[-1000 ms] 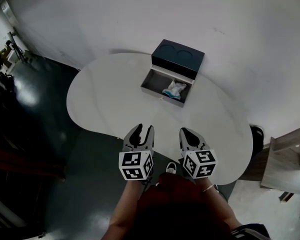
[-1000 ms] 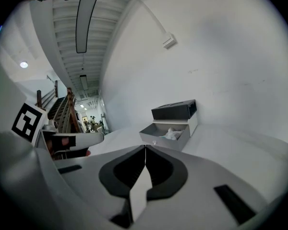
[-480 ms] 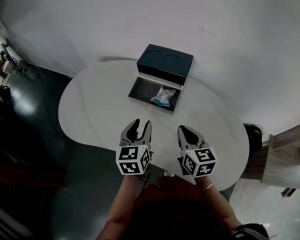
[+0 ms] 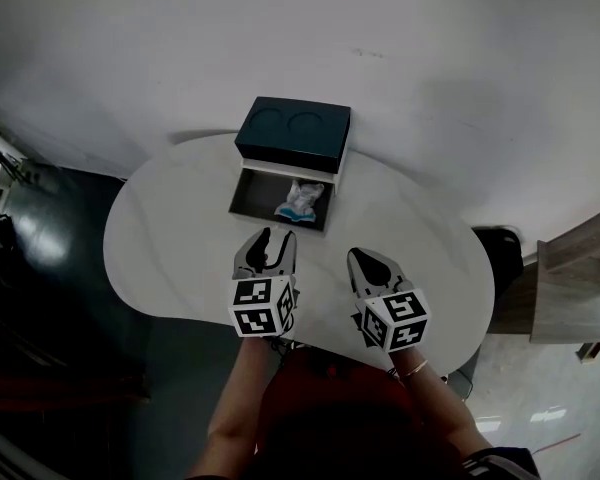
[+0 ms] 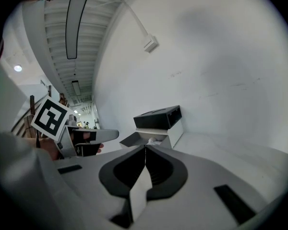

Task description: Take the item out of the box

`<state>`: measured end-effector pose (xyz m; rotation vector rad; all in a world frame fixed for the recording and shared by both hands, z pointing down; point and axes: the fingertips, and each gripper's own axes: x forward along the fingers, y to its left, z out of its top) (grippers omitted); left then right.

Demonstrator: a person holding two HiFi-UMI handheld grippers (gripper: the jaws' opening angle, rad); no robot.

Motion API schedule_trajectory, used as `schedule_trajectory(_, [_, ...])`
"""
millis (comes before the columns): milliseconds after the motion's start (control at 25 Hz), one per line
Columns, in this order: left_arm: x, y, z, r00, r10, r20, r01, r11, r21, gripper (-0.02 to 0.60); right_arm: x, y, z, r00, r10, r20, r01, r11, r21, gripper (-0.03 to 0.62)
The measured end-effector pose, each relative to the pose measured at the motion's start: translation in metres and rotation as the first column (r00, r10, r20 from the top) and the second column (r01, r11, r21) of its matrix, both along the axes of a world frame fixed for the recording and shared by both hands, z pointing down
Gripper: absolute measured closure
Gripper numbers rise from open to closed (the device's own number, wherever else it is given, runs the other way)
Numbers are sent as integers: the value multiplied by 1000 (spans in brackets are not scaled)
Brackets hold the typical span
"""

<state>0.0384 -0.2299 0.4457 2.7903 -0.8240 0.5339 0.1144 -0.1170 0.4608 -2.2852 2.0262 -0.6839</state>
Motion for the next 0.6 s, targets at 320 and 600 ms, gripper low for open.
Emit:
schedule_trajectory(320, [30, -29, 21, 990, 112, 85, -112, 994, -2, 417, 4, -16, 11, 997, 62, -37, -64, 997, -51, 579])
schedule_trajectory(600, [53, -45, 41, 957, 243, 160, -240, 970, -34, 402, 6, -35, 16, 988, 149, -46, -153, 985, -82, 579])
